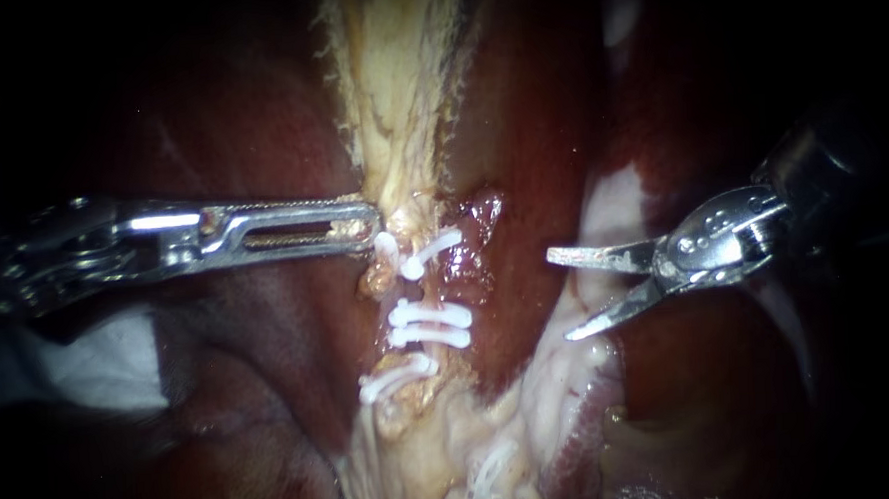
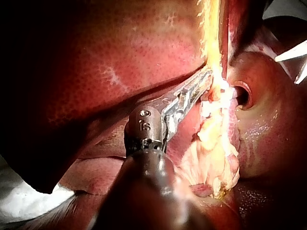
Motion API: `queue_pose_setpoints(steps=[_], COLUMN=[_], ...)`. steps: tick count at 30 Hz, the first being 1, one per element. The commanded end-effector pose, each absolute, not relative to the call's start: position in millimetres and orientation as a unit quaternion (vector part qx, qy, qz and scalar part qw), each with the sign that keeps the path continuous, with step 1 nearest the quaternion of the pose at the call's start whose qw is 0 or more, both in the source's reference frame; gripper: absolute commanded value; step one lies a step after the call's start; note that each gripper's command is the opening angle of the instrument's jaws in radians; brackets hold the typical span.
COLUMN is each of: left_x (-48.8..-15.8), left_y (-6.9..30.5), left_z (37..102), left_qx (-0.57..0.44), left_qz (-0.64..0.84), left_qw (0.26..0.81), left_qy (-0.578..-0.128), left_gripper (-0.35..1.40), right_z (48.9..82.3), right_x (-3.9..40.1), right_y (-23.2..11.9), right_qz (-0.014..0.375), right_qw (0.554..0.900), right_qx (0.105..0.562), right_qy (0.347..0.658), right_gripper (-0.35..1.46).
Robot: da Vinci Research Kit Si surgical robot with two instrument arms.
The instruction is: Go to the cutting position right tube
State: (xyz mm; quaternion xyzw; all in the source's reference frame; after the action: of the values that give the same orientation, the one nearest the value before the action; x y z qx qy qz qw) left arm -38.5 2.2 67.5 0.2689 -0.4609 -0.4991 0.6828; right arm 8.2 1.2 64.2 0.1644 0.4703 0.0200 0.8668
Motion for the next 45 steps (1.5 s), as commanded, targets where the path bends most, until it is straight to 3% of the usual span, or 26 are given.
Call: queue_pose_setpoints(steps=[1, 15, 30, 45], left_x=[-38.5, -35.5, -34.2, -34.0], left_y=[2.2, 3.7, 3.4, 3.3], left_z=[67.5, 64.3, 61.7, 61.6], left_qx=[0.269, 0.265, 0.266, 0.266], left_qz=[-0.499, -0.509, -0.512, -0.512], left_qw=[0.683, 0.675, 0.668, 0.668], left_qy=[-0.461, -0.464, -0.471, -0.471], left_gripper=[-0.35, -0.35, -0.35, -0.35], right_z=[64.1, 65.5, 70.4, 77.2], right_x=[8.2, 10.6, 14.1, 18.6], right_y=[1.2, -0.8, -1.3, -0.7], right_qz=[0.020, 0.029, 0.086, 0.118], right_qw=[0.867, 0.862, 0.848, 0.841], right_qx=[0.164, 0.186, 0.240, 0.271], right_qy=[0.470, 0.471, 0.464, 0.452], right_gripper=[1.44, 1.43, 1.34, 1.29])
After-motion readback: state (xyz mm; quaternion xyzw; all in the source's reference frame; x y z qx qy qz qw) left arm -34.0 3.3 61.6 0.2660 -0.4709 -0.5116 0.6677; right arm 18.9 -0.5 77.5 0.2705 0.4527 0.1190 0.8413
